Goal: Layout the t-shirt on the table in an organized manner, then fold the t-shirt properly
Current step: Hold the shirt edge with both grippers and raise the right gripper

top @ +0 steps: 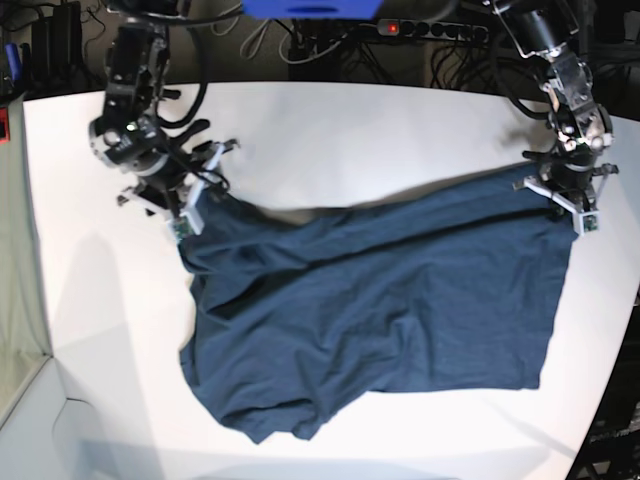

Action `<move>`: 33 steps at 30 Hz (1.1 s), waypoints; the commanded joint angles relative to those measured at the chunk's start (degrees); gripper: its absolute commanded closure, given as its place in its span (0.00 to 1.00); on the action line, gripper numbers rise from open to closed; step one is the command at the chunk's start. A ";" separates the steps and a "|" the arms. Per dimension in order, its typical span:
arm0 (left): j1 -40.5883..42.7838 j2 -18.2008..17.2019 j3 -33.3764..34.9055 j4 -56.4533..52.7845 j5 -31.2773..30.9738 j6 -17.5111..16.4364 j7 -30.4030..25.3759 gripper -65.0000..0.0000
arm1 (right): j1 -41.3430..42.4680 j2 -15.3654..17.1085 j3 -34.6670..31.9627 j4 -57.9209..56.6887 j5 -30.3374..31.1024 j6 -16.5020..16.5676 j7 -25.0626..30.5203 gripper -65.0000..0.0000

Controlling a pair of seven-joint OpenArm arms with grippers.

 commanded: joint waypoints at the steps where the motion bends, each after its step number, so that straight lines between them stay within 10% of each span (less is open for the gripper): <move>1: -0.61 -0.89 -0.02 0.86 -0.10 0.03 -0.39 0.94 | 0.49 0.15 -0.53 0.12 0.56 -0.09 1.16 0.52; 13: -0.35 -1.07 -0.02 0.86 -0.10 0.03 -0.39 0.94 | 1.73 0.59 -0.53 -11.57 0.39 -0.18 9.78 0.56; 20: -0.35 -0.98 -0.02 0.95 -0.10 0.03 -0.39 0.94 | 2.69 1.21 -0.44 -10.95 0.39 -0.18 9.87 1.00; 33: -0.52 -1.07 -0.02 3.33 -0.10 0.03 -0.22 0.94 | 2.34 1.29 -6.24 14.89 0.48 3.38 -14.75 1.00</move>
